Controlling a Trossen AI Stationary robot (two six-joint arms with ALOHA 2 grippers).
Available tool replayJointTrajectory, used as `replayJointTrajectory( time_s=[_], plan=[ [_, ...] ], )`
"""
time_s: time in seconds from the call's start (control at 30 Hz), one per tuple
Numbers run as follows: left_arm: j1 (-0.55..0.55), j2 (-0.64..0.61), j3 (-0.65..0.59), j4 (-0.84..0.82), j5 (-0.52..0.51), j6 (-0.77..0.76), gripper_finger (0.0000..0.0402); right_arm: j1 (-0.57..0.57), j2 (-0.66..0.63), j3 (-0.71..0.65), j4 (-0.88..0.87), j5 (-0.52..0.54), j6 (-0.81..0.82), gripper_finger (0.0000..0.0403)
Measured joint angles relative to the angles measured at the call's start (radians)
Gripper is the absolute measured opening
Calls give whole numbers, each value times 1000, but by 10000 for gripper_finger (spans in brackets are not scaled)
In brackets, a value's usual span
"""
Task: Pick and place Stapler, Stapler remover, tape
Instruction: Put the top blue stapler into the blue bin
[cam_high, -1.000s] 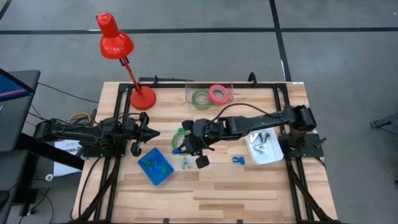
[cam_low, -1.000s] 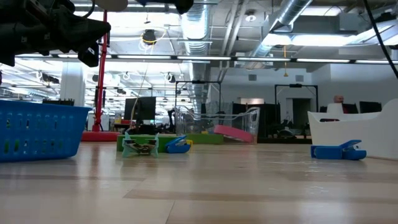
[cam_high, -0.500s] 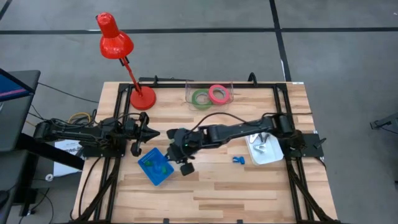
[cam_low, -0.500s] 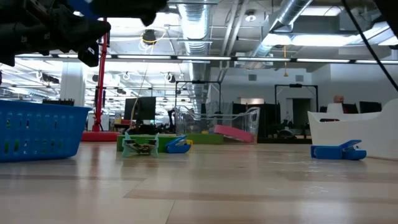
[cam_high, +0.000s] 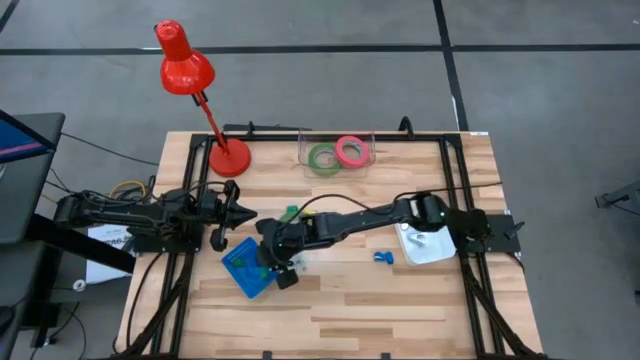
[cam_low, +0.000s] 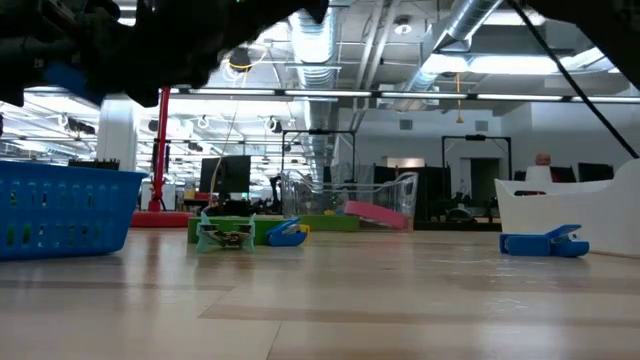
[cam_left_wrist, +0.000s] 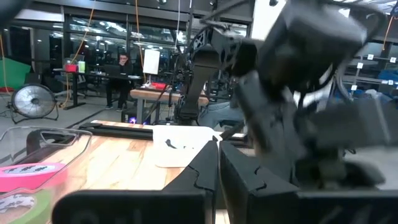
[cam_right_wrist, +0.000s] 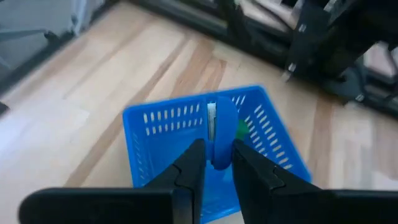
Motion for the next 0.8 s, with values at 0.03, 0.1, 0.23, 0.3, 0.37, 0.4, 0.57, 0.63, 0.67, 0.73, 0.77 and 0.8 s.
replayJointTrajectory(
  time_s=[0.03,0.1,0.23,0.3,0.37,0.4,0.57,0.63,0.67,0.73,0.77,0.8],
  plan=[
    [0,0,0,0,0,0,8,0,12,3,-4,0,0,65],
    [0,0,0,0,0,0,8,0,35,11,4,0,0,65],
    [0,0,0,0,0,0,8,0,68,12,14,0,0,65],
    [0,0,0,0,0,0,8,0,73,12,4,0,0,65],
    [0,0,0,0,0,0,8,0,73,12,14,0,0,65],
    [0,0,0,0,0,0,8,0,71,12,24,0,0,65],
    [0,0,0,0,0,0,8,-9,68,13,43,0,2,66],
    [0,0,0,0,0,0,8,-11,64,12,49,0,9,68],
    [0,0,0,0,0,0,8,-12,62,13,49,-4,18,70],
    [0,0,0,0,0,0,8,-14,62,13,46,-33,39,83],
    [0,0,0,0,0,0,8,-17,62,12,46,-50,52,93],
    [0,0,0,0,0,0,8,-18,62,12,46,-58,63,105]
  ],
)
